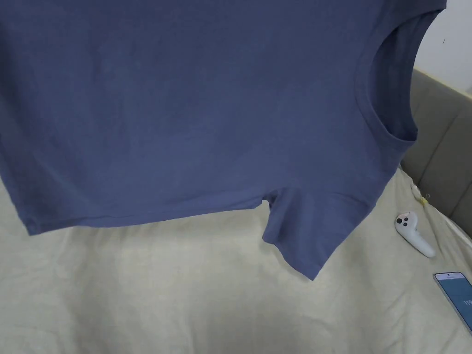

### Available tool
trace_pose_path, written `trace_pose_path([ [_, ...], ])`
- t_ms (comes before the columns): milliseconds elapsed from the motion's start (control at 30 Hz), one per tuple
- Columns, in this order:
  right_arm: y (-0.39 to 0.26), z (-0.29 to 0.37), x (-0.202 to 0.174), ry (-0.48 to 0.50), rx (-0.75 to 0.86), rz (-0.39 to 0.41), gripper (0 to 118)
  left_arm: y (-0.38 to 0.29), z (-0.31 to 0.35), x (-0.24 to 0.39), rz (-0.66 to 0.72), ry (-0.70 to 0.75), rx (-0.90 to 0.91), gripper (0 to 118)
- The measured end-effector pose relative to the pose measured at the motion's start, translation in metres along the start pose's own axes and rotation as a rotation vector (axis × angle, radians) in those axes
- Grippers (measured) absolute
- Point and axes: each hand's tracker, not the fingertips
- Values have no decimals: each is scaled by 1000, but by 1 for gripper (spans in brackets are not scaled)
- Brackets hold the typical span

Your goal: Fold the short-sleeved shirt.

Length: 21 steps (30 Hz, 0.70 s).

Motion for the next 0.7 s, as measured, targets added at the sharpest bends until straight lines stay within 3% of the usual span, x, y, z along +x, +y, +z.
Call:
trace_pose_path([
  [267, 2, -30, -9, -67, -5, 52, 1, 7, -67, 26, -38, 10, -17, 0],
  [500, 5, -72, -14, -105, 10, 30, 1, 7, -139, 53, -37, 46, -18, 0],
  [700, 6, -69, -13, -149, 25, 7, 1, 15, -198, 73, -59, 75, 7, 0],
])
